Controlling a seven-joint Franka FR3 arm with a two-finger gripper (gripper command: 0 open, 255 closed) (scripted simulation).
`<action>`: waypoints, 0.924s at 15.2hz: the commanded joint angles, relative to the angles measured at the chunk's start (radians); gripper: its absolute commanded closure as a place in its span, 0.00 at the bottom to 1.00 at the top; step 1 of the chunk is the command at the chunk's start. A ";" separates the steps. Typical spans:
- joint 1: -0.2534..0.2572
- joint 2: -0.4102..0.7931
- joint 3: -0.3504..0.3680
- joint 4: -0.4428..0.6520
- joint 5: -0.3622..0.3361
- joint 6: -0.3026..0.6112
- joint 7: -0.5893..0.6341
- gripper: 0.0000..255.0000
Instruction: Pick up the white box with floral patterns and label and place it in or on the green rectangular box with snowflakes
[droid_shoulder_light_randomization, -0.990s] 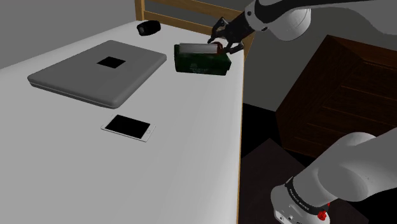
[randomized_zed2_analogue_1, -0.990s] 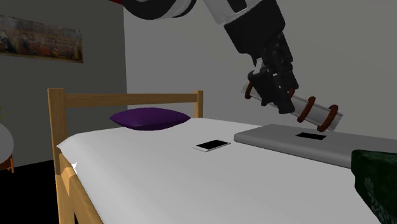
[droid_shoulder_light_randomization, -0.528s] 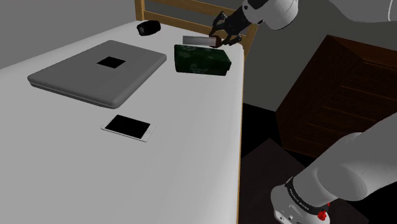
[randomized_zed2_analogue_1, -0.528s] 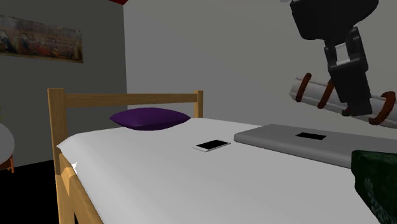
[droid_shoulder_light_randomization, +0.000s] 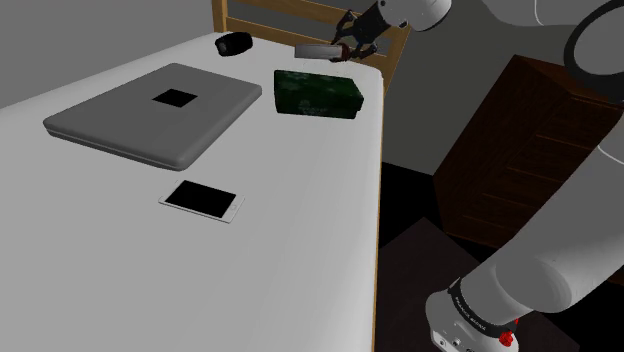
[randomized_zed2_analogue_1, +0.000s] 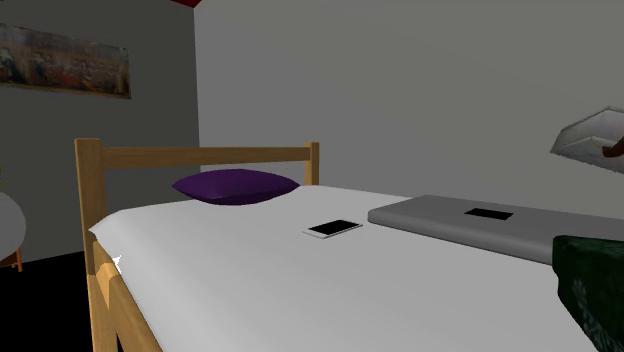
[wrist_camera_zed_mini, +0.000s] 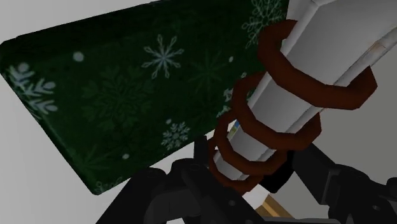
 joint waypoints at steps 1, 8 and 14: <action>-0.022 0.060 -0.011 0.087 0.015 -0.040 -0.018 1.00; -0.023 0.073 0.001 0.017 0.059 0.032 -0.076 1.00; -0.026 0.092 0.012 -0.032 0.103 0.090 -0.131 1.00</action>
